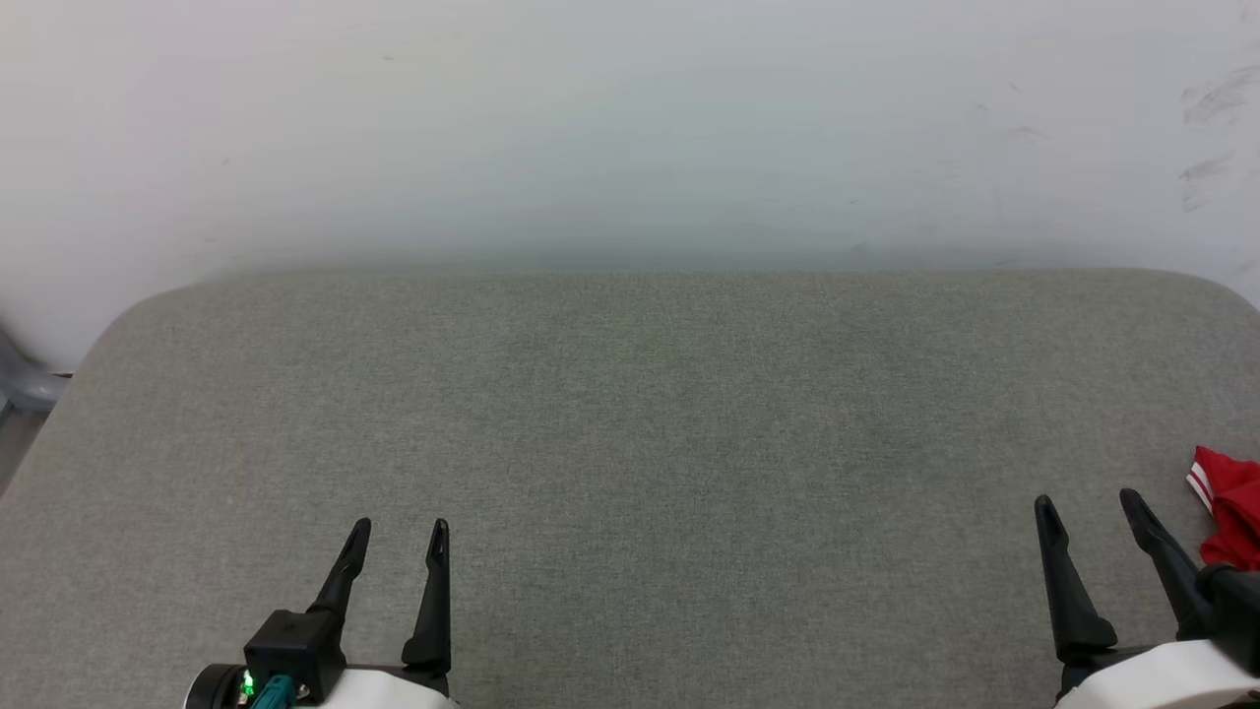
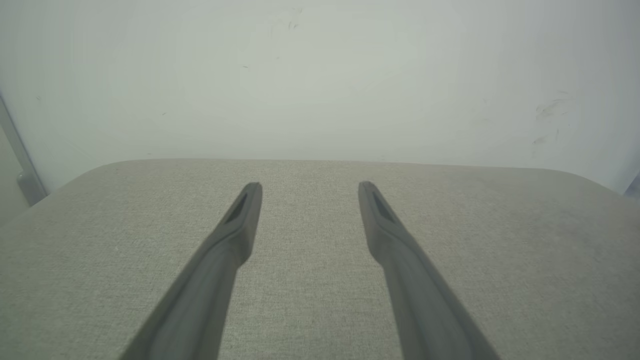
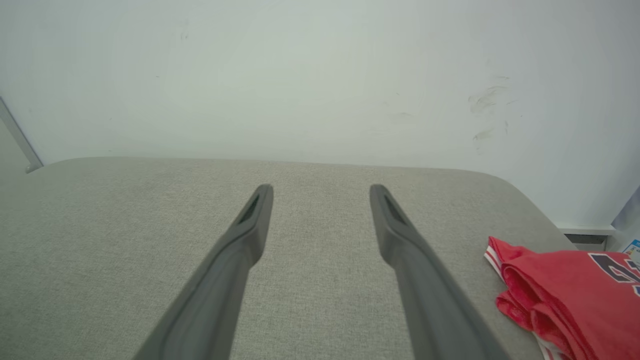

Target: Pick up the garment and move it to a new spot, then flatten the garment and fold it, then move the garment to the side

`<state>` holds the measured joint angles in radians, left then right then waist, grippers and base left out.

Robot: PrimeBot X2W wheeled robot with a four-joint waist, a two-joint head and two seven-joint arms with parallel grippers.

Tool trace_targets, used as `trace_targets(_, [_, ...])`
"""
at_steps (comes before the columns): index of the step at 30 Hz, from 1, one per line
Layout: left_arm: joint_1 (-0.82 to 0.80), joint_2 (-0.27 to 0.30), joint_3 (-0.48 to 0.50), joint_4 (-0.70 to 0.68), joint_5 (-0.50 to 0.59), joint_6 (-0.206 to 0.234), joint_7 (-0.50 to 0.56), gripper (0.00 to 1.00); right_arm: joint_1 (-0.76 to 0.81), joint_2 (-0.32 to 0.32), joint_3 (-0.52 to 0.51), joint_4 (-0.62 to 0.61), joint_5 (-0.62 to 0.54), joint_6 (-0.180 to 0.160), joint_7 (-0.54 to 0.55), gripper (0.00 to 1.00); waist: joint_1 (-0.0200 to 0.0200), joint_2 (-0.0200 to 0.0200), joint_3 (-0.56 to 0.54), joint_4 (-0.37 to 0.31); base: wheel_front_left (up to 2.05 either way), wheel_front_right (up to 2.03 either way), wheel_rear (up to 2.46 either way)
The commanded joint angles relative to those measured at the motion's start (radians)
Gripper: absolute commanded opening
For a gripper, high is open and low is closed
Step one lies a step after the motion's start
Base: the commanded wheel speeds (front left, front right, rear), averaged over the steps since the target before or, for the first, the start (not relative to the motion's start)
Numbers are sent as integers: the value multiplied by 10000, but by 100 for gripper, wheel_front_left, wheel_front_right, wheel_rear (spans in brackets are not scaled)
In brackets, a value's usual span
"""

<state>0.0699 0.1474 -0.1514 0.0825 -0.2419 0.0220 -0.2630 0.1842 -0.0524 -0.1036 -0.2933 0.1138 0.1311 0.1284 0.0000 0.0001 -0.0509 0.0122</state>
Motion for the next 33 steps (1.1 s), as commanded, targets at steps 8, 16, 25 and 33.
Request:
trace_targets(8, [-136, 46, -35, 113, -57, 33, -18, 100, -53, 36, 31, 104, 52, -8, -87, 100, 0, -1, -21, 31, 0, 0, 0])
trace_targets(16, [-11, -61, 56, 431, -550, -63, 156, 0, -36, 4, 63, 533, 677, 0, -94, 0, 1, -1, -17, 38, 0, 0, 0])
trace_targets(25, [-249, -173, 386, 578, -2193, -247, 611, 0, -426, -60, 99, 1147, 2538, -1, -144, 0, 1, -1, 24, 26, 0, 0, 0])
trace_targets(33, [-434, -261, 644, 690, -3501, -397, 968, 0, -722, -96, 128, 1626, 3999, -1, -187, 0, 1, -1, 60, 16, 0, 0, 0])
